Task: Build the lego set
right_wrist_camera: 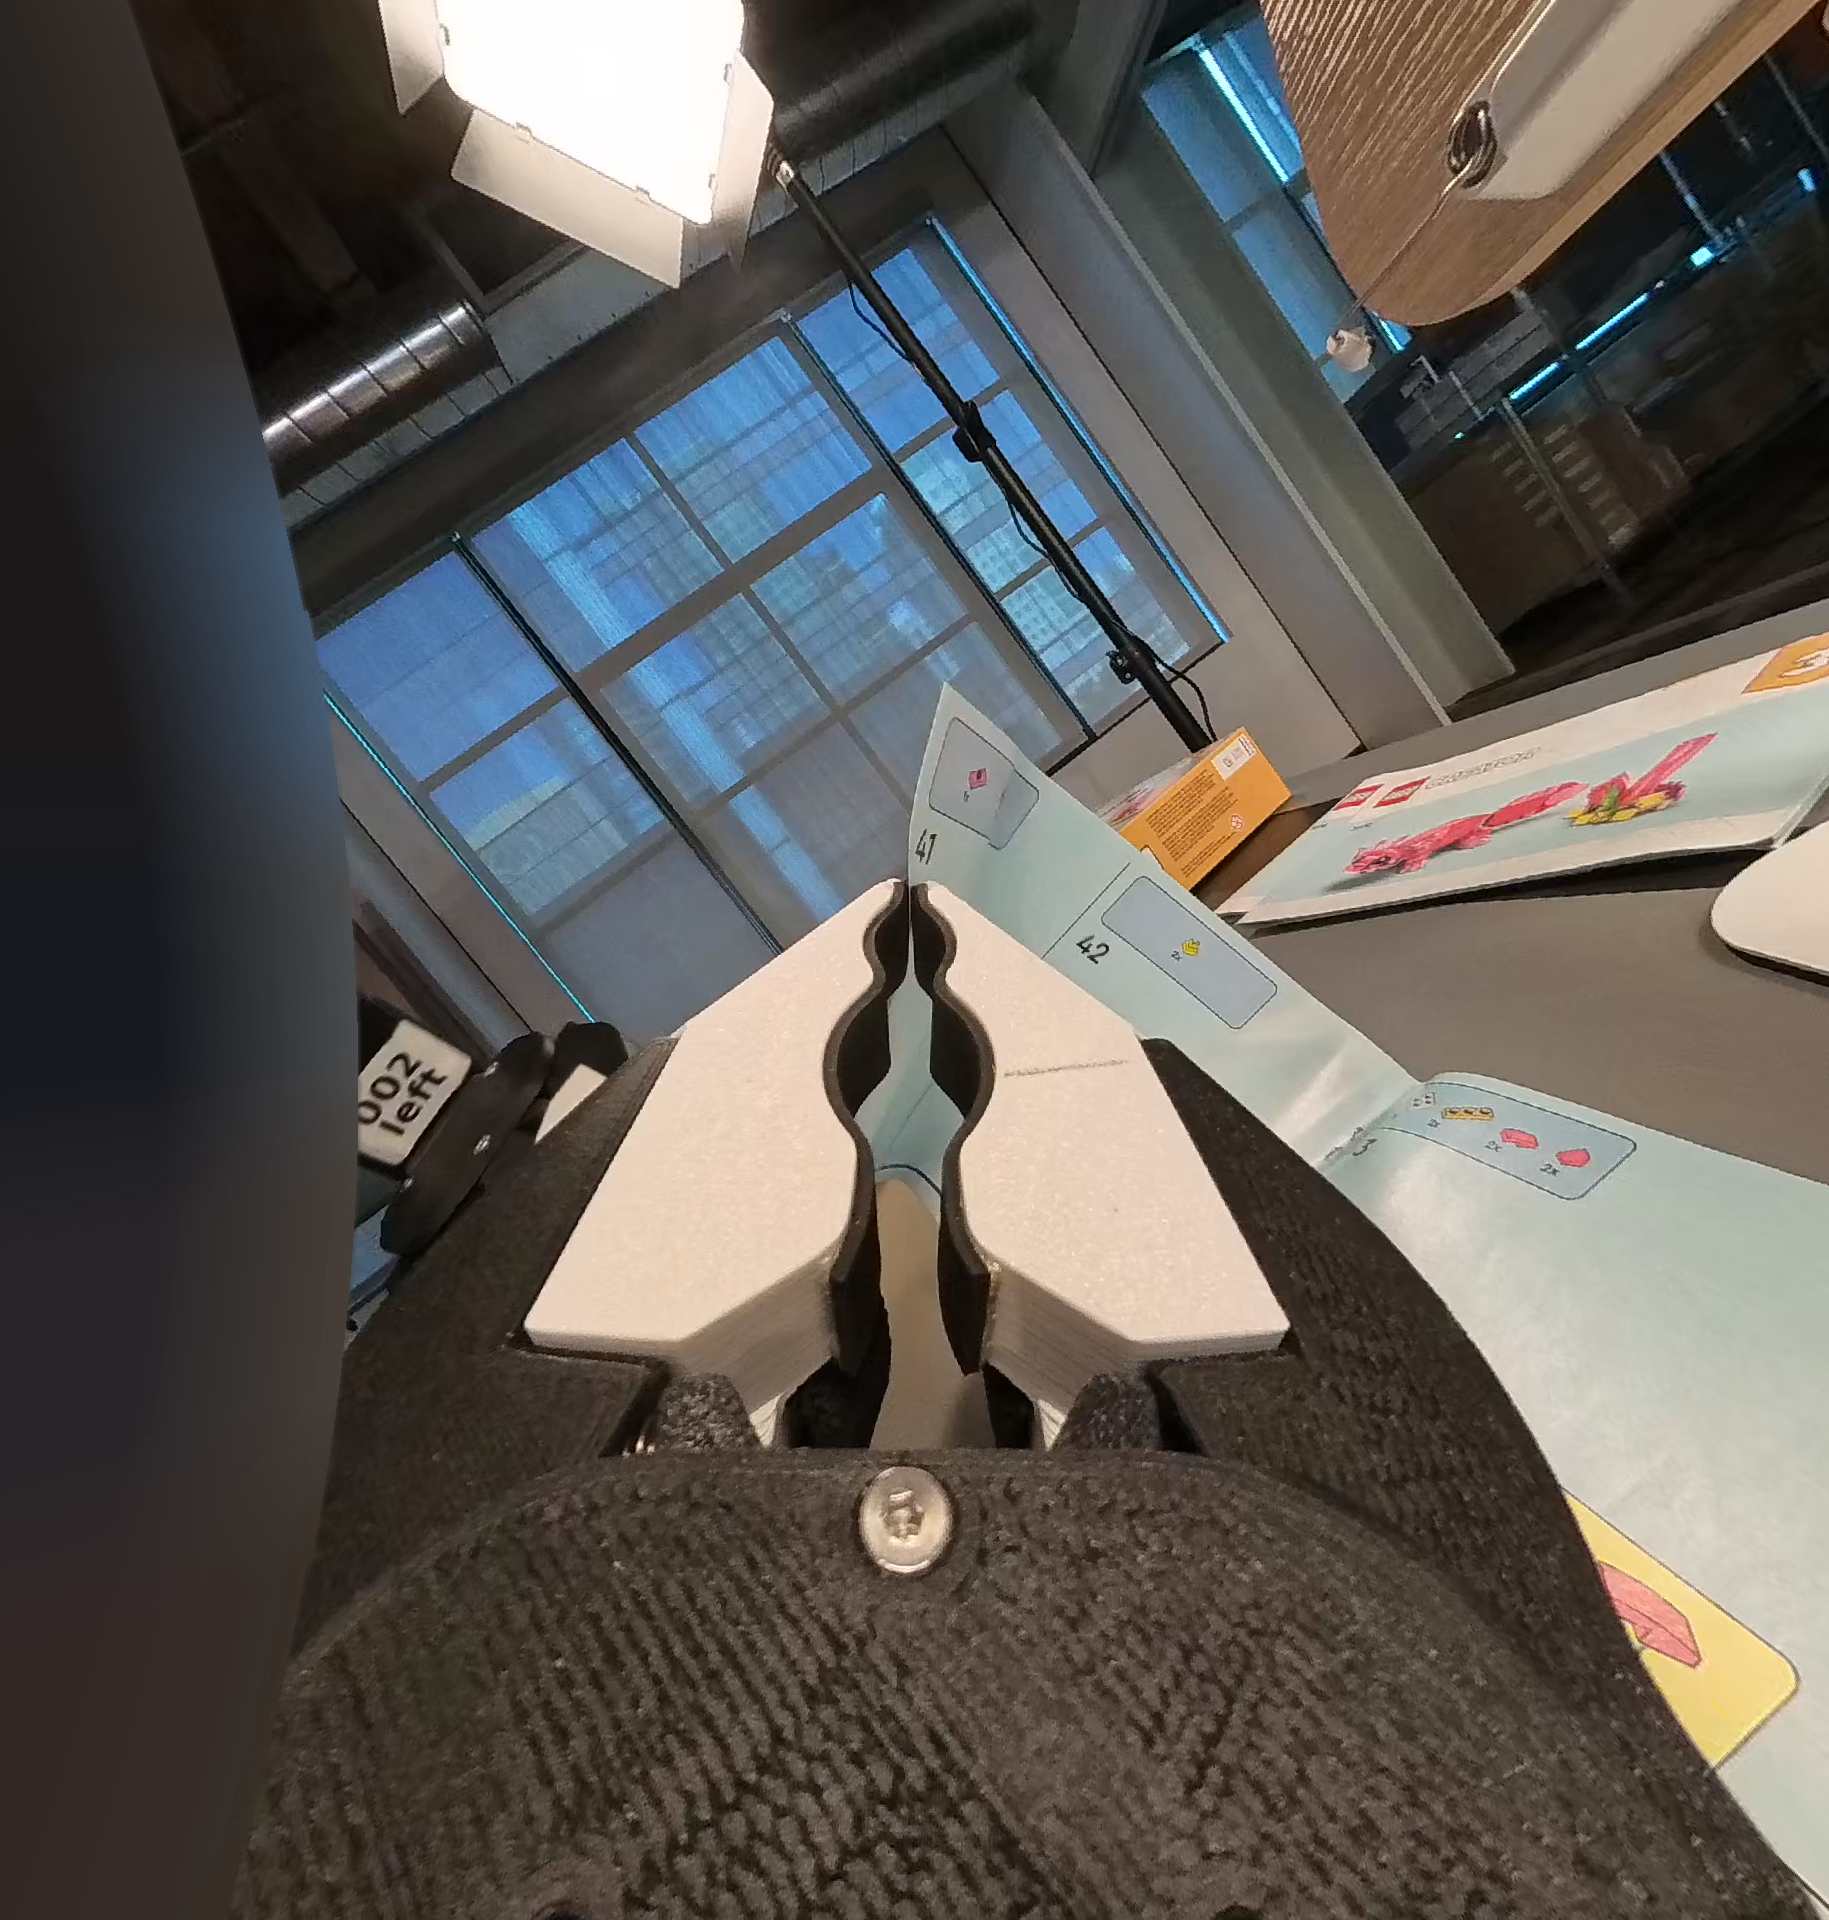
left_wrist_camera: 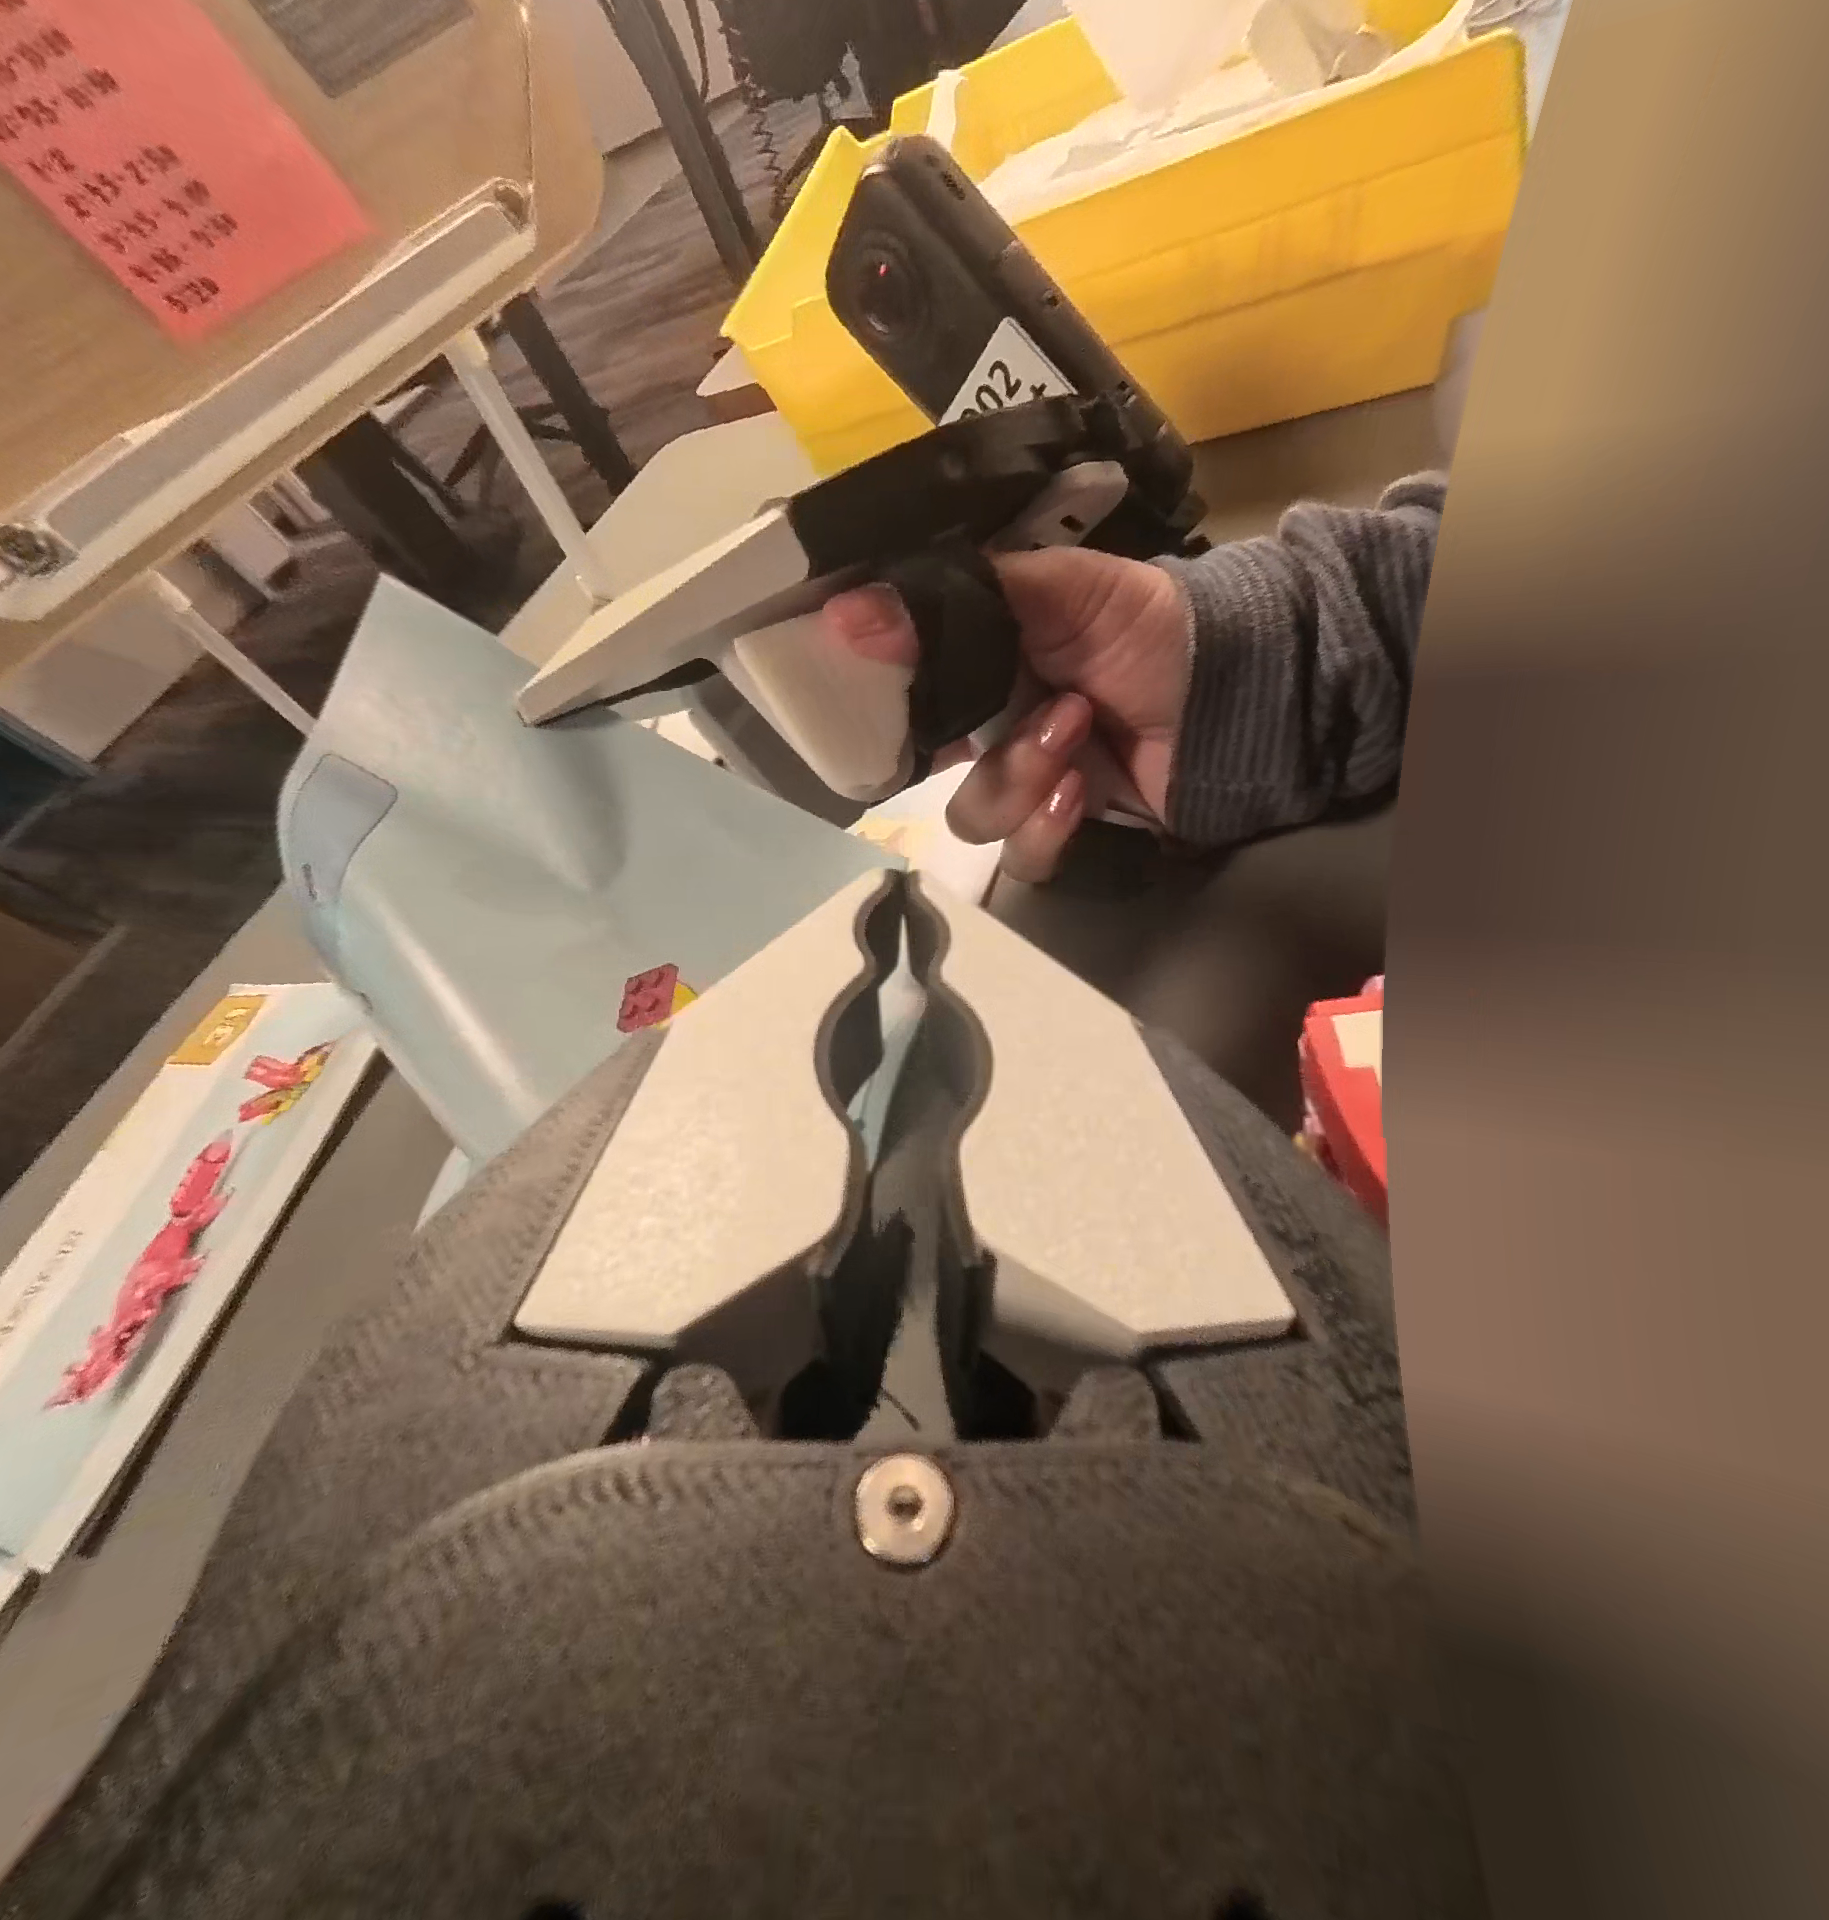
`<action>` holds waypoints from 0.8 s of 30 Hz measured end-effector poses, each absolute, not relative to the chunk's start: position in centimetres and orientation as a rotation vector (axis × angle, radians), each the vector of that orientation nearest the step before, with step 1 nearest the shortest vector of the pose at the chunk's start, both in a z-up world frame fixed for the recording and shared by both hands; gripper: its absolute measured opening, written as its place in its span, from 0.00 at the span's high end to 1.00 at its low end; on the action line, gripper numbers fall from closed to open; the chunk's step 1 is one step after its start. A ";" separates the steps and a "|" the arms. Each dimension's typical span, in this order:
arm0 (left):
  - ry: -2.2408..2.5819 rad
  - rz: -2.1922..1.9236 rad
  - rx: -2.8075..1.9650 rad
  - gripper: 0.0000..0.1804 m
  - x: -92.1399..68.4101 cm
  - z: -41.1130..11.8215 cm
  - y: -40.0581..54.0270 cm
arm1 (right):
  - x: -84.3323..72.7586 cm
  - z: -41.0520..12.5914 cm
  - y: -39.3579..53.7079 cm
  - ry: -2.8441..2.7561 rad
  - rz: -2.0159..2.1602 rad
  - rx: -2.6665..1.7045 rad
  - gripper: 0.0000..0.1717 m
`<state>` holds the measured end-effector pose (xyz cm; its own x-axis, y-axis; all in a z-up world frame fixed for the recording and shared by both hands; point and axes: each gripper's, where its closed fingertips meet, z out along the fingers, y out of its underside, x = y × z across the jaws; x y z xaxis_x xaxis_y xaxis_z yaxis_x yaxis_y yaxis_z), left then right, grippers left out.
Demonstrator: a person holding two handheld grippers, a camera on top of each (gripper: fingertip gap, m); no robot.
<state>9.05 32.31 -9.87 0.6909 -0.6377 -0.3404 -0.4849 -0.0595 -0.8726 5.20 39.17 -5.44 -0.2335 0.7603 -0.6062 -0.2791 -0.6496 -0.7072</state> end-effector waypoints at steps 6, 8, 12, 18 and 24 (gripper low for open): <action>0.708 -0.355 -1.690 1.00 7.9 -8.4 32.7 | 5.2 -5.4 39.1 -0.614 1.923 -1.324 0.97; 0.640 -0.374 -1.671 1.00 7.0 -7.9 32.9 | 5.1 -5.4 38.9 -0.629 1.926 -1.326 0.92; 0.547 -0.451 -1.625 1.00 6.0 -6.8 32.9 | 4.9 -5.4 38.4 -0.662 1.978 -1.328 0.84; 0.449 -0.579 -1.553 1.00 5.3 -5.6 32.7 | 4.6 -5.6 36.1 -0.758 2.243 -1.369 0.82; 0.464 -0.610 -1.564 1.00 6.1 -6.1 32.8 | 4.1 -5.9 33.4 -0.895 2.360 -1.389 0.86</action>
<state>6.11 32.78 -6.09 0.7733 -0.6252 0.1052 0.0651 -0.0869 -0.9941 4.14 33.44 -5.90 -0.5092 0.5059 -0.6963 0.0832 -0.7763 -0.6249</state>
